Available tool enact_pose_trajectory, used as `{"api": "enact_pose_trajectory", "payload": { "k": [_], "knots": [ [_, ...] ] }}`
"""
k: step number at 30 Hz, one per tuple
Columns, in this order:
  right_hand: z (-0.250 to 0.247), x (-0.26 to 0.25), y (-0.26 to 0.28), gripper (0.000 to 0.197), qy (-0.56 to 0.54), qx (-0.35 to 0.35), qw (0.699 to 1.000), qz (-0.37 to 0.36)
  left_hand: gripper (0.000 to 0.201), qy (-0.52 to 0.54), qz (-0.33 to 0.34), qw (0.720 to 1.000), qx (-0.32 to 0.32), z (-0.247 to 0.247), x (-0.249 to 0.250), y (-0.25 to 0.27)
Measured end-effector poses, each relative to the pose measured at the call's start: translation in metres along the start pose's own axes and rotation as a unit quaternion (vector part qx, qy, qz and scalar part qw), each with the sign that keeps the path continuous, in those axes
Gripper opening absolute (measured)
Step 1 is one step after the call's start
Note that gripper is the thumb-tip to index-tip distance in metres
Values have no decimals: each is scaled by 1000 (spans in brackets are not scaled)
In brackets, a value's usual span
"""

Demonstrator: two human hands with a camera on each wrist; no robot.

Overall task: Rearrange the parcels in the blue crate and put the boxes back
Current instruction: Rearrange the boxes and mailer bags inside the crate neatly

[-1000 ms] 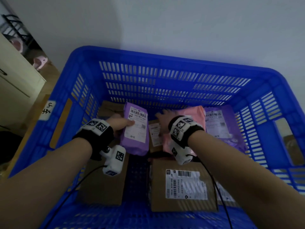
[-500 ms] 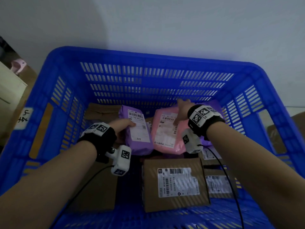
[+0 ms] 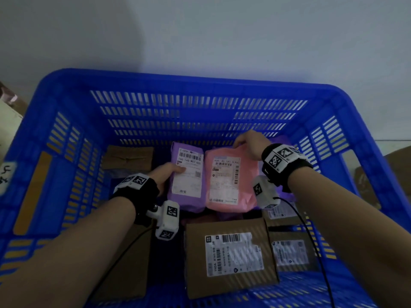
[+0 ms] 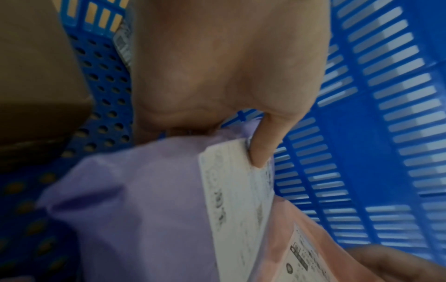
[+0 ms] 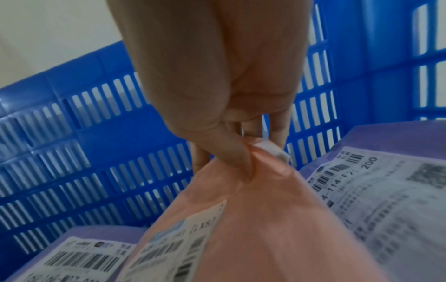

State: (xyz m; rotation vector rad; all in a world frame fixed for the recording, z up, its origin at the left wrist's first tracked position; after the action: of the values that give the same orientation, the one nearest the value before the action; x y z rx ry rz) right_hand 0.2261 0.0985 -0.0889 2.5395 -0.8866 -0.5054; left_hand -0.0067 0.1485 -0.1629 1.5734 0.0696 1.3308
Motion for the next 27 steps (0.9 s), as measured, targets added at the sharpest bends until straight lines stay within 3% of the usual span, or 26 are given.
{"api": "enact_pose_trajectory", "payload": {
  "k": [7,13,20,27],
  "knots": [
    [7,-14,1,30,1,-2,1000,-25,35,-13,0,999,31,-24,4,6],
    [3,-17,3,31,30,8,999,-17,39,-62,-5,992,106,-57,7,21],
    [6,-17,3,28,37,4,999,-14,37,-230,27,952,198,-64,21,21],
    [4,-17,0,32,49,-6,999,-20,38,-297,-6,939,174,-58,26,13]
  ]
}}
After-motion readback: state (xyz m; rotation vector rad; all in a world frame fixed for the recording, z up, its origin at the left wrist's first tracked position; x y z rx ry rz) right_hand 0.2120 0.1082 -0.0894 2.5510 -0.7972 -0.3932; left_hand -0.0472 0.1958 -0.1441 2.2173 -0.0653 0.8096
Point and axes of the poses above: each hand's wrist, its own y-axis away from the middle knuckle, its own z-axis out of the palm, x = y × z, the point moved 8 cm from there along -y, towards the middle knuckle, and after that the axes turned 9 degrees about z, right-handed, at the moved point
